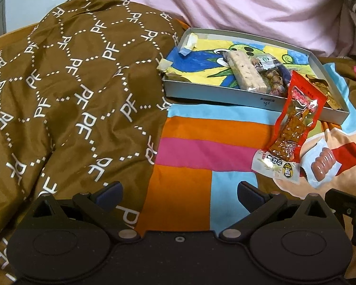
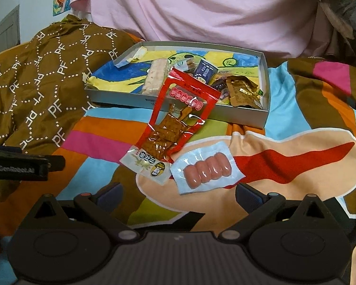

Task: Organize snacks
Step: 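Withdraw both tools from the tray toward the red jerky packet and sausages, then grasp the red jerky packet with the left tool while the right tool grasps the sausage pack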

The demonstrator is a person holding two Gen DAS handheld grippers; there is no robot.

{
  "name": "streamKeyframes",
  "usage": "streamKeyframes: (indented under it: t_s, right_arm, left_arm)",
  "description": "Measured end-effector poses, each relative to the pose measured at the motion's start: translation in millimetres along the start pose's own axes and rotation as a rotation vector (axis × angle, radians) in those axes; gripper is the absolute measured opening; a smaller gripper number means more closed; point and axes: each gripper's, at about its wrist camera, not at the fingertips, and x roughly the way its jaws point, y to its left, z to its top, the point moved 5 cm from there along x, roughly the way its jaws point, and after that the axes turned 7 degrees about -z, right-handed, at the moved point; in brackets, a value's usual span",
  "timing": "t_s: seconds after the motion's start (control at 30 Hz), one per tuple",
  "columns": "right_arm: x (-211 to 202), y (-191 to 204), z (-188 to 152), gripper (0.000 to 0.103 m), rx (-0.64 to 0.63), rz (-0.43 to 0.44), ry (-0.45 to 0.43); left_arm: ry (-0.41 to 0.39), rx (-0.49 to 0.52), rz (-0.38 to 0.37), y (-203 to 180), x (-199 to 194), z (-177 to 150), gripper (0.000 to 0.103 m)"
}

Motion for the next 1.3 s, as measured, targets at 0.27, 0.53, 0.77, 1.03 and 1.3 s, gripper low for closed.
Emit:
streamKeyframes:
  t_s: [0.27,0.53,0.77,1.03,1.3]
  right_arm:
    - [0.9,-4.1,11.7,0.103,0.009,0.023,-0.024]
    - [4.8,-27.6,35.1,0.103,-0.107,-0.058,-0.136]
    - [22.9,-49.6,34.7,0.103,-0.068,-0.073,-0.084]
    - [32.8,-48.3,28.4,0.103,-0.132,-0.061,-0.046]
    - [42.0,-51.7,22.6,0.103,-0.116,-0.050,0.013]
  left_arm:
    - [-0.001,0.054,0.001,-9.0,11.9,6.2,0.102]
    - [-0.028,0.126,-0.025,-24.5,22.8,15.5,0.102]
    - [-0.032,0.137,-0.039,-38.4,37.1,25.6,0.102]
    - [-0.037,0.143,-0.050,-50.5,49.9,35.0,0.102]
    - [-0.029,0.058,-0.140,-60.0,56.6,45.9,0.102]
